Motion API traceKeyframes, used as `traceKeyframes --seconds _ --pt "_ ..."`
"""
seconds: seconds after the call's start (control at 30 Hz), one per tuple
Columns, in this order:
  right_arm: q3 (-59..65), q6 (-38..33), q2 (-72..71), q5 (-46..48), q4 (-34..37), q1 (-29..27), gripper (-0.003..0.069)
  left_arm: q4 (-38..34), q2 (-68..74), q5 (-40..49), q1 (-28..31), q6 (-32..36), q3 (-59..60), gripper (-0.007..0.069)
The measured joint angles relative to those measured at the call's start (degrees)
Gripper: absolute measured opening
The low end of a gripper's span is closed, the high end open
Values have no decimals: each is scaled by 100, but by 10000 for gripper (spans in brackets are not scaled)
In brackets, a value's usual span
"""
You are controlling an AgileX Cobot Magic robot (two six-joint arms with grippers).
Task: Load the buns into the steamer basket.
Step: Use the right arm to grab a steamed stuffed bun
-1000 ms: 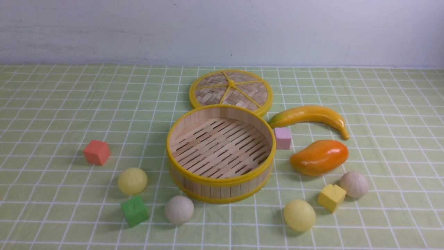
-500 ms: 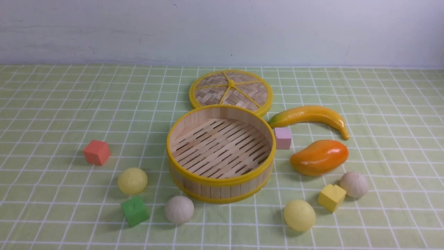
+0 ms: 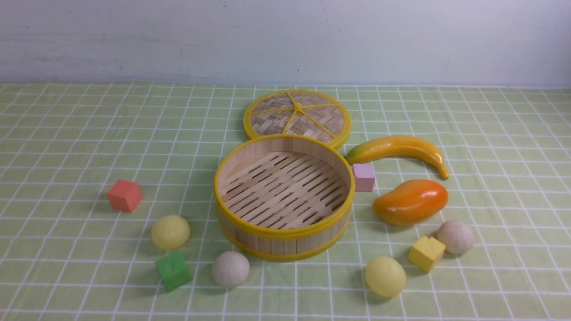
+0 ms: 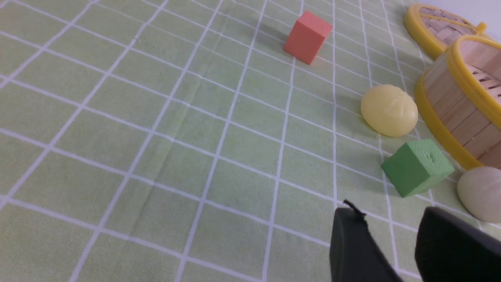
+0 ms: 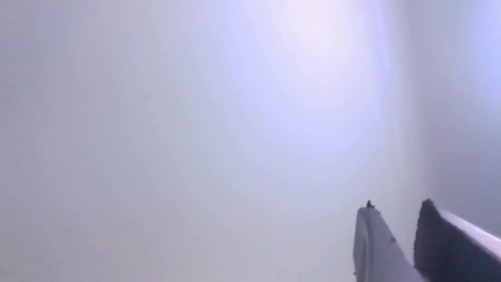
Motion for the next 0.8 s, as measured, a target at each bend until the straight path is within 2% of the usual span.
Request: traceKeyframes --seconds 0.17,0.3,0.37,0.5,0.57,0.8 --pt "0 649 0 -151 -65 0 183 0 0 0 0 0 0 238" --pt "-299 1823 0 1266 -406 0 192 0 0 0 0 0 0 238" --pt "-611 2108 0 1906 -635 0 194 0 0 0 -55 0 0 238" --pt "-1276 2326 124 2994 -856 0 200 0 0 0 -410 0 0 238" --pt "-1459 2326 236 3183 -871 0 201 0 0 0 -504 0 0 238" --pt "-2855 2343 1737 4242 -831 0 211 0 0 0 -639 0 0 238"
